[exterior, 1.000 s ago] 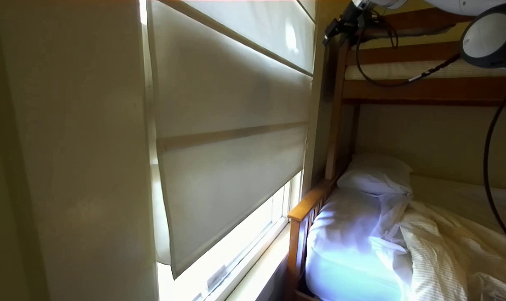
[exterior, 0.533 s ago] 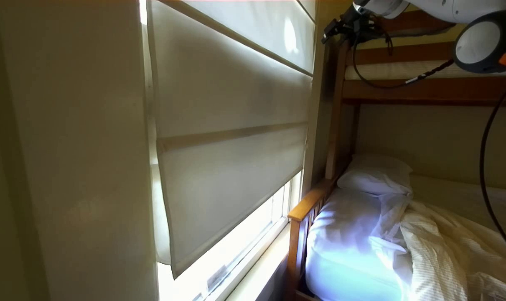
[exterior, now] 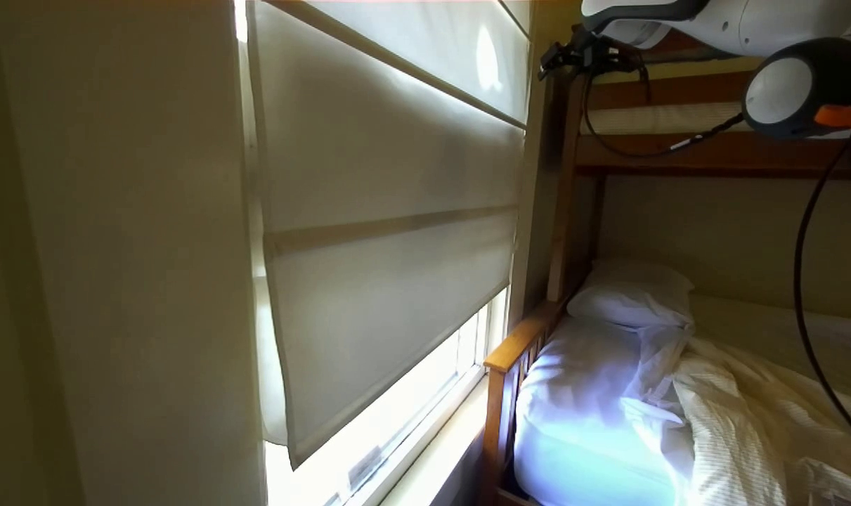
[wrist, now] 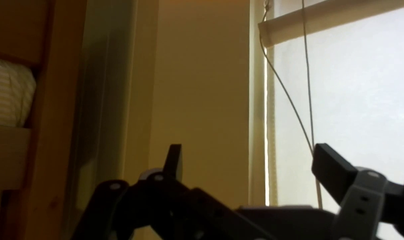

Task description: Close the blinds of the window

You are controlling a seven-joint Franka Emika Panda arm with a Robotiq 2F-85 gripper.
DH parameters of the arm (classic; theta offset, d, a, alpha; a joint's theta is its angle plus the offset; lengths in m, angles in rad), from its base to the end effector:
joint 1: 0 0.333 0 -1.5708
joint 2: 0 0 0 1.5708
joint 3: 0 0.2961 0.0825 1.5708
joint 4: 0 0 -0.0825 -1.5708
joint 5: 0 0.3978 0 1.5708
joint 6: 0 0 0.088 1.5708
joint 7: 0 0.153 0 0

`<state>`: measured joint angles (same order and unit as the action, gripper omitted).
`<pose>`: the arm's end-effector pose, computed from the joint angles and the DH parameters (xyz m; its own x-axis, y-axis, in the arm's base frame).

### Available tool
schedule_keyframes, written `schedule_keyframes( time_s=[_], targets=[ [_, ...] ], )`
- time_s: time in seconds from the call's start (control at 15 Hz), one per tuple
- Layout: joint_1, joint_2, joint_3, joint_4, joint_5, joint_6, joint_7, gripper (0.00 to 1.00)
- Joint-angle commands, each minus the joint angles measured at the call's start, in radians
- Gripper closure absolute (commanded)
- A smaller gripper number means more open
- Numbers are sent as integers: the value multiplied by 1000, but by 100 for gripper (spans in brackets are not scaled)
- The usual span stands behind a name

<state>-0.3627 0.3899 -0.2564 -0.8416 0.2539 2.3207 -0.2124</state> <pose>0.6162 -0.3515 0.7992 0.4260 -0.1423 0.8934 -0.4054 -0.9129 0.0479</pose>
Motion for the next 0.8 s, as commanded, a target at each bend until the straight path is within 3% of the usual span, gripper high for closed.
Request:
schedule_keyframes(
  time_s=[0.0, 0.33, 0.73],
  targets=[
    [16, -4, -8, -13, -26, -11, 12, 0],
    [72, -12, -38, -30, -151, -59, 47, 0],
    [88, 53, -6, 5, -126, 71, 29, 0]
  ],
)
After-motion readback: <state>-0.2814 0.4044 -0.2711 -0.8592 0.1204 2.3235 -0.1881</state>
